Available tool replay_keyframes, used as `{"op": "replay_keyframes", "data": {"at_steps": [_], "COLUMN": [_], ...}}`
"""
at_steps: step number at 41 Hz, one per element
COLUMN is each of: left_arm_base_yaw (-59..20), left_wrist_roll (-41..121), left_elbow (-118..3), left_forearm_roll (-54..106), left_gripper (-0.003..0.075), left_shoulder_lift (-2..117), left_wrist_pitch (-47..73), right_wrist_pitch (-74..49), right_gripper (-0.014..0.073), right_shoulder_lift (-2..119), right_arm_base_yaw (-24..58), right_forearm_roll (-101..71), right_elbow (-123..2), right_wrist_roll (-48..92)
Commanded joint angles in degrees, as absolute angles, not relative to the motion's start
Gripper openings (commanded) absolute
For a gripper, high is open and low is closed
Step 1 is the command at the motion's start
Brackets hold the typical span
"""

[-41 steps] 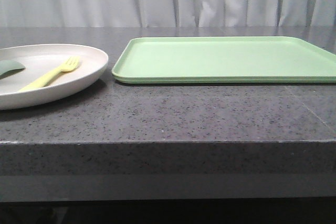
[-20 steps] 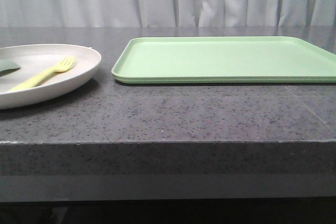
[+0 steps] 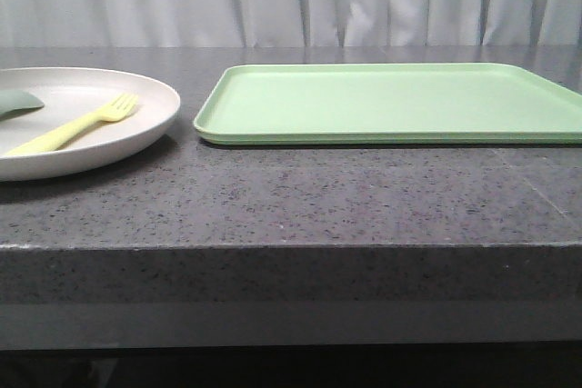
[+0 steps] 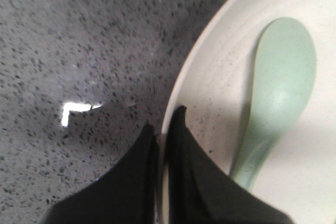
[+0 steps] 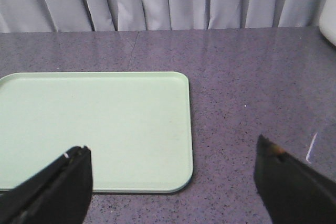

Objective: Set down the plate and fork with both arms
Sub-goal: 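Grasp the rim of the cream plate with the left gripper, then lift the plate and lower it onto the green tray with the left gripper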

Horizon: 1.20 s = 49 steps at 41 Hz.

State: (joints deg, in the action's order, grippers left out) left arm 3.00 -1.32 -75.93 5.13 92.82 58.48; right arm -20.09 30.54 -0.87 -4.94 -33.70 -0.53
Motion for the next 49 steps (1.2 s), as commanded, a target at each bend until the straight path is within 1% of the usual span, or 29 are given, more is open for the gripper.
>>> {"op": "replay_keyframes", "data": {"at_steps": [1, 10, 18, 23, 32, 40, 49], "left_arm_base_yaw": [4.8, 6.8, 5.7, 2.3, -7.3, -15.8, -22.4], "left_wrist_roll": [-1.3, 2.1, 3.3, 3.0, -1.9, -4.3, -6.4], "left_elbow": [-80.4, -87.0, -89.9, -90.5, -93.4, -100.0, -109.6], "left_forearm_roll": [8.2, 19.3, 27.0, 27.0, 27.0, 27.9, 28.1], "left_gripper": [-0.0018, -0.0018, -0.0018, -0.0018, -0.0018, -0.0018, -0.0018], "left_shoulder_lift": [90.8, 90.8, 90.9, 91.9, 97.3, 104.7, 113.3], "left_wrist_pitch": [56.7, 58.2, 57.4, 56.1, 52.6, 49.6, 48.6], "right_wrist_pitch": [-14.8, -14.8, -14.8, -14.8, -14.8, -14.8, -15.2], "right_gripper": [0.0644, 0.0644, 0.0644, 0.0644, 0.0644, 0.0644, 0.0644], "right_shoulder_lift": [31.0, 31.0, 31.0, 31.0, 31.0, 31.0, 31.0], "right_arm_base_yaw": [-1.4, -1.4, -1.4, -1.4, -1.4, -1.4, -1.4], "right_forearm_roll": [-4.8, -4.8, -4.8, -4.8, -4.8, -4.8, -4.8], "right_elbow": [-35.7, -35.7, -35.7, -35.7, -35.7, -35.7, -35.7], "right_wrist_roll": [0.0, 0.0, 0.0, 0.0, 0.0, 0.0, 0.0]}}
